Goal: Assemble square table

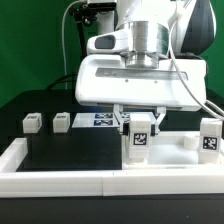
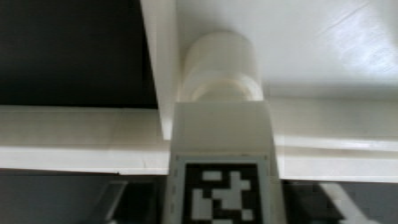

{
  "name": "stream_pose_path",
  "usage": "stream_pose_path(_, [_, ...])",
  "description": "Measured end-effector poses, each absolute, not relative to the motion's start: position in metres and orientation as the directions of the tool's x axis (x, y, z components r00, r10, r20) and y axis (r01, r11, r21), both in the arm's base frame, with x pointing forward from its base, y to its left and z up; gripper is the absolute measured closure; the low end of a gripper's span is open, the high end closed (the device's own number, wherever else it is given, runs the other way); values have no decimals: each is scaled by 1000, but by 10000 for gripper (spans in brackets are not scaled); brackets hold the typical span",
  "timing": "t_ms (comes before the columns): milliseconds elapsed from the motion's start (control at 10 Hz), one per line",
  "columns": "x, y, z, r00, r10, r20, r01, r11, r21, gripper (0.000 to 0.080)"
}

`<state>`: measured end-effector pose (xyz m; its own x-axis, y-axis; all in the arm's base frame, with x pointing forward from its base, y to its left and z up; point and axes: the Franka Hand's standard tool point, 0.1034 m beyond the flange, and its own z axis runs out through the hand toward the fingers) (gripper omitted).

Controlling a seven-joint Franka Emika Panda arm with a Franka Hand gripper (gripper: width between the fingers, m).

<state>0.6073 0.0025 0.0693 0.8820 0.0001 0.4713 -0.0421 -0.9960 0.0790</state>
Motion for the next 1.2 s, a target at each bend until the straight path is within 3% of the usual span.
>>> stream_pose_path(100, [607, 2, 69, 882, 0, 471, -42, -996, 79, 282])
stream_pose_path(200, [607, 2, 69, 882, 0, 471, -42, -996, 79, 282])
stream_pose_path(300, [607, 2, 69, 882, 0, 471, -42, -996, 79, 177])
stream_pose_path(700, [607, 2, 72, 886, 1, 463, -40, -996, 77, 151])
stream_pose_path(900, [610, -1, 97, 891, -14, 453, -44, -997, 56, 151])
stream_pose_path(1100, [613, -1, 110, 915, -31, 403, -46, -999, 28, 151])
stream_pose_path(1200, [612, -2, 107, 911, -28, 412, -47, -998, 35, 151])
